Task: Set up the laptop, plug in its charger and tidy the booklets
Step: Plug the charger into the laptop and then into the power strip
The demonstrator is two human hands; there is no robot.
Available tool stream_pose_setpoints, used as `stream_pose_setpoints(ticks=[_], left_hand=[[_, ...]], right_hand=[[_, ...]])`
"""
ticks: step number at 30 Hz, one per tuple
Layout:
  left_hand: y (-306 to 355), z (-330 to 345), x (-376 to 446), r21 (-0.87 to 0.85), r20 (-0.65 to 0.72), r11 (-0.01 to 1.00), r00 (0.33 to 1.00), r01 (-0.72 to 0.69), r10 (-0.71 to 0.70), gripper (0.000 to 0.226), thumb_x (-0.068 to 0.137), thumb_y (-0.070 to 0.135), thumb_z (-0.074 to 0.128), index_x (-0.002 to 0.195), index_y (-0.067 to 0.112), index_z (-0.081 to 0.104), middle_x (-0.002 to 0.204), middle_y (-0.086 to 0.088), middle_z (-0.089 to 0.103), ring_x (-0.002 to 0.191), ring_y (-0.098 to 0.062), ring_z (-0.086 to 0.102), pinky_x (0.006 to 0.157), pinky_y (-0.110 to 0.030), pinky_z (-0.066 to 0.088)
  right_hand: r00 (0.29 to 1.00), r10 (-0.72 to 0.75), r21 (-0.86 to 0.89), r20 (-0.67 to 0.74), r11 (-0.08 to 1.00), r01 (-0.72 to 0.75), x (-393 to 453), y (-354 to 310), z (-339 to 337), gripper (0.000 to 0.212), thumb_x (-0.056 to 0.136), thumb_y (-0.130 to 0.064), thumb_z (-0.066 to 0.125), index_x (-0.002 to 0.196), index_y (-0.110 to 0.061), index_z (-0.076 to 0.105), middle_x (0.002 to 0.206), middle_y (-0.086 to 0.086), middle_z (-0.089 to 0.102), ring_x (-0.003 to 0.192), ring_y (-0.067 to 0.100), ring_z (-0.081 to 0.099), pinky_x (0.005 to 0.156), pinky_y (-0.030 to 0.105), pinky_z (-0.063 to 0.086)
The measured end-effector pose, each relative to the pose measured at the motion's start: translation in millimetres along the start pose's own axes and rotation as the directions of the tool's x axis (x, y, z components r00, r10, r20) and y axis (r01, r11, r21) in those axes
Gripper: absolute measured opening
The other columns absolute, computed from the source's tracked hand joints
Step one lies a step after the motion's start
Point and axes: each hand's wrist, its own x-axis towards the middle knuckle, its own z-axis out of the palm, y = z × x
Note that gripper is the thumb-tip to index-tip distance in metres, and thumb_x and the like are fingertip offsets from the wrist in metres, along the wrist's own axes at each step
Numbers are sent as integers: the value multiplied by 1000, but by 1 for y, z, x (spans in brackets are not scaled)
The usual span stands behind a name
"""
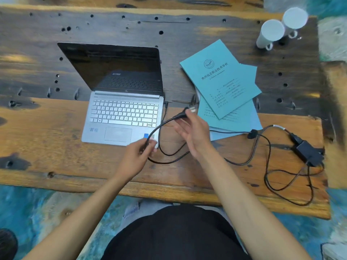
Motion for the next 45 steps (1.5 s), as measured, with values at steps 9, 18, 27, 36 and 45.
stream_pose_setpoints(ticks=[9,18,27,36,45], left_hand=[[21,61,-46,106,258,987,962,-120,89,8,96,27,68,95,24,76,71,23,67,67,5,58,63,-9,39],[70,144,-11,236,684,829,693,-508,230,21,97,27,66,112,17,74,110,14,72,98,2,64,88,-15,48],[114,227,-6,242,864,573,442,-783,239,25,99,24,63,120,15,74,119,4,75,106,-13,69,89,-26,52],[130,297,-4,214,968,498,252,-841,10,21,95,13,65,114,11,74,108,-1,76,88,-10,66,73,-6,45],[188,366,63,382,785,529,568,-758,247,21,97,9,53,107,17,69,100,3,69,87,-11,64,80,-30,53]], right_hand=[[985,-53,325,-162,940,104,-45,-59,-89,16,103,-21,60,108,-8,66,100,13,67,85,23,75,74,38,63],[870,-277,455,-409,764,457,-118,-127,-206,20,103,-25,58,105,-6,63,83,6,68,75,14,71,74,28,61],[743,-249,527,-622,568,632,-176,-133,-314,8,100,-6,59,102,-2,65,88,6,68,71,9,68,77,23,60],[622,-51,512,-781,518,685,-201,-93,-375,7,99,-7,63,104,-2,65,92,9,74,67,7,67,59,19,54],[528,91,497,-844,501,708,-207,-62,-411,12,100,-15,65,105,-4,64,90,7,69,51,3,52,50,12,45]])
